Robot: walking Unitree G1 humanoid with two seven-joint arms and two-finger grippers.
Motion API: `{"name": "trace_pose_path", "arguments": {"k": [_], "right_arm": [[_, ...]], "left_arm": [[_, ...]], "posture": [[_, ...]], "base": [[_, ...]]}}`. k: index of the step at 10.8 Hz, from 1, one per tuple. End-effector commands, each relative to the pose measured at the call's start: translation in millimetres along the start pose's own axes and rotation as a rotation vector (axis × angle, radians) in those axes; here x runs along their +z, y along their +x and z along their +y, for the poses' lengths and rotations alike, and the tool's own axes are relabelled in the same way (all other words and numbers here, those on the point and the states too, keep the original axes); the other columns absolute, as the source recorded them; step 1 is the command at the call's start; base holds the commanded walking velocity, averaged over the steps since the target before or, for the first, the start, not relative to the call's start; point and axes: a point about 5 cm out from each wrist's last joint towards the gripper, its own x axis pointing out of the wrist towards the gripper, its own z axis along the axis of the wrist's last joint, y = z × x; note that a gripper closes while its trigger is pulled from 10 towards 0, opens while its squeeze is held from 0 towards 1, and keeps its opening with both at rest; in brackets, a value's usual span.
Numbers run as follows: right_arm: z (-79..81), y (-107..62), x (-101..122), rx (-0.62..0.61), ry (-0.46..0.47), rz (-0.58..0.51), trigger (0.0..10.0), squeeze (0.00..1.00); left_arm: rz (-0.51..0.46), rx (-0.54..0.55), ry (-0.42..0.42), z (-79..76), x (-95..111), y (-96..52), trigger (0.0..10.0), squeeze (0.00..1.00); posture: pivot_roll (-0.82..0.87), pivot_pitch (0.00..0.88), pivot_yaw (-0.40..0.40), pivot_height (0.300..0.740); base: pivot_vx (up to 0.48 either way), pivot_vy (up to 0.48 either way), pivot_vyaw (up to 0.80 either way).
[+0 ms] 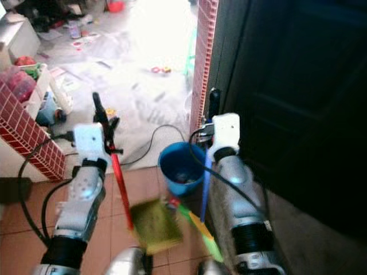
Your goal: Sweep floor
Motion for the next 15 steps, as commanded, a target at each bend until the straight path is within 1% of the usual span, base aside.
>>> {"name": "trace_pose_path", "arguments": {"k": [1, 3, 7, 11, 12, 13, 15], "right_arm": [[-6.0, 3.8, 13.3, -0.023, -0.014, -0.063, 10.0, 0.00], [-10.1, 2.2, 10.9, -0.038, -0.025, -0.057, 10.0, 0.00], [-17.4, 4.7, 14.7, -0.103, -0.071, -0.078, 10.0, 0.00], [-20.8, 6.1, 15.5, -0.140, -0.095, -0.085, 10.0, 0.00], [-20.8, 6.3, 15.1, -0.141, -0.094, -0.084, 10.0, 0.00], [-20.6, 6.4, 15.2, -0.141, -0.094, -0.084, 10.0, 0.00], [-19.8, 7.4, 15.9, -0.140, -0.098, -0.088, 10.0, 0.00]], "left_arm": [[-0.038, 0.000, 0.022, 3.9, 6.9, 3.1, 10.0, 0.00], [-0.031, -0.006, 0.009, 5.1, 7.7, 4.7, 10.0, 0.00], [-0.042, -0.036, -0.008, -0.3, 12.7, 9.2, 10.0, 0.00], [-0.050, -0.075, -0.017, -0.3, 16.1, 12.0, 10.0, 0.00], [-0.064, -0.068, -0.008, 2.5, 17.1, 11.5, 10.0, 0.00], [-0.063, -0.065, -0.004, 3.4, 16.6, 11.1, 10.0, 0.00], [-0.063, -0.028, -0.034, 7.3, 15.3, 12.4, 10.0, 0.00]], "posture": [[-0.06, 0.053, 0.024, 0.740], [-0.06, 0.054, 0.029, 0.740], [-0.06, 0.052, 0.034, 0.740], [-0.06, 0.047, 0.039, 0.740], [-0.06, 0.047, 0.040, 0.740], [-0.06, 0.049, 0.039, 0.740], [-0.06, 0.053, 0.036, 0.740]], "base": [[0.000, 0.000, 0.00], [0.000, 0.480, 0.00], [0.000, 0.480, 0.00], [0.000, 0.480, 0.00], [0.000, 0.356, 0.00], [0.000, 0.000, 0.00], [0.000, 0.000, 0.00]]}}
